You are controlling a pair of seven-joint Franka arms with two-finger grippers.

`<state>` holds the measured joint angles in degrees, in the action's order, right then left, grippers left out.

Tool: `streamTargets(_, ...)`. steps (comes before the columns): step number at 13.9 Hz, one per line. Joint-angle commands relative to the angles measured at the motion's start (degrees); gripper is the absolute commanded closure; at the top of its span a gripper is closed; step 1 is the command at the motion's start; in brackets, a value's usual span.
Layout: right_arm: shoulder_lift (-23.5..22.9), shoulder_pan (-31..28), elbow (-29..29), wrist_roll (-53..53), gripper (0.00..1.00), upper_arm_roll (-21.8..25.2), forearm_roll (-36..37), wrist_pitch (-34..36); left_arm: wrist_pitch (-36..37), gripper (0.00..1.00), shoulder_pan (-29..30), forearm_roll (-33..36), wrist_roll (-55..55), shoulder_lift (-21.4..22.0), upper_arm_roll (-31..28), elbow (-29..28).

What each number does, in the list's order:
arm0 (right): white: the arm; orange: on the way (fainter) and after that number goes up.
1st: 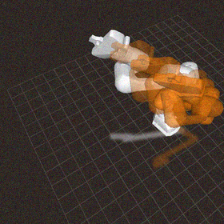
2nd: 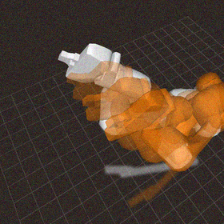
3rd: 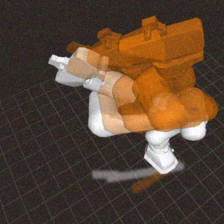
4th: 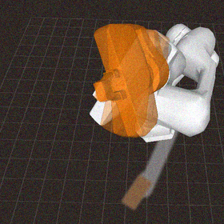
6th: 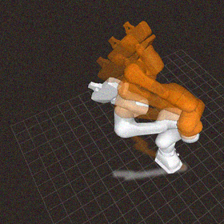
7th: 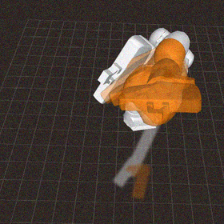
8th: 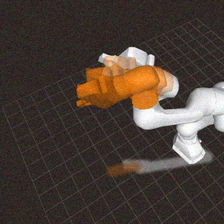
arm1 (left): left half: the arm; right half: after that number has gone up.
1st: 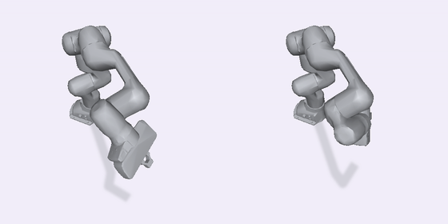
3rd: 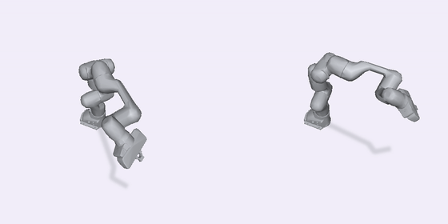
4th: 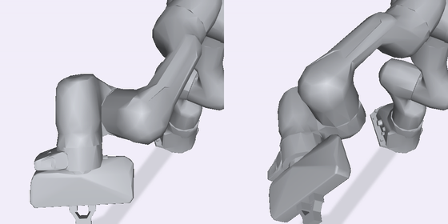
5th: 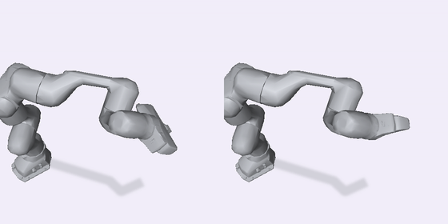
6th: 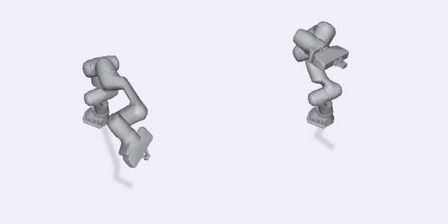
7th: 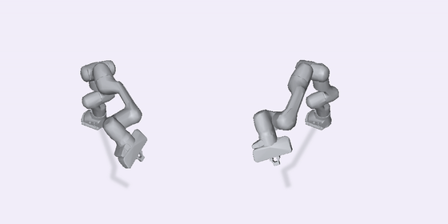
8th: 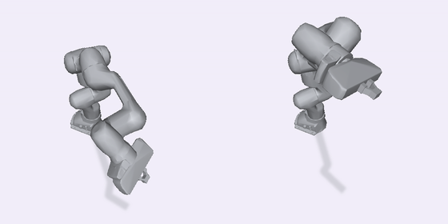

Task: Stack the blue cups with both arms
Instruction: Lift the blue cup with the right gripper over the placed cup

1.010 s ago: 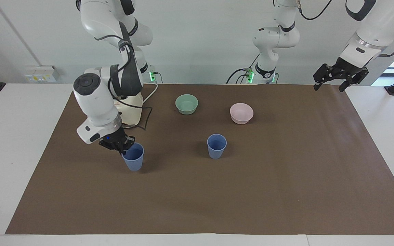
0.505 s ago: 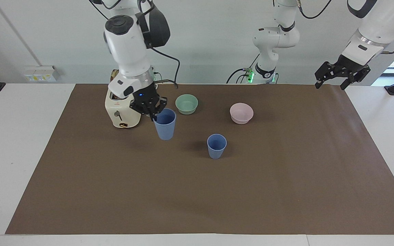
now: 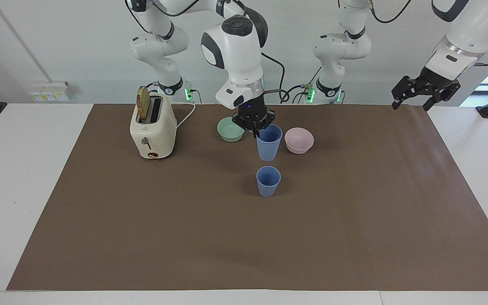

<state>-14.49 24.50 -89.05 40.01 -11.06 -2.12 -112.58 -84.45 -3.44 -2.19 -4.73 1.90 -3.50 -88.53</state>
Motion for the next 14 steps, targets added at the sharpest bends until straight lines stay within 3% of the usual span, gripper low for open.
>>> streamTargets(1, -1.8, -1.3, 2.2, 0.5, 1.00, 0.1, 0.4, -0.6, 0.8, 0.00, 0.4, 1.1, -0.4, 0.7, 0.3, -0.1)
streamTargets(8, -7.2, -0.7, 4.8, 0.6, 1.00, 0.2, 0.7, -4.1, 0.8, 0.00, 0.4, 1.1, -0.4, 0.7, 0.3, -0.1)
streamTargets(14, -8.0, -0.9, 5.1, 0.4, 1.00, 0.2, 1.8, -4.2, 0.8, 0.00, 0.4, 1.1, -0.4, 0.7, 0.3, -0.1)
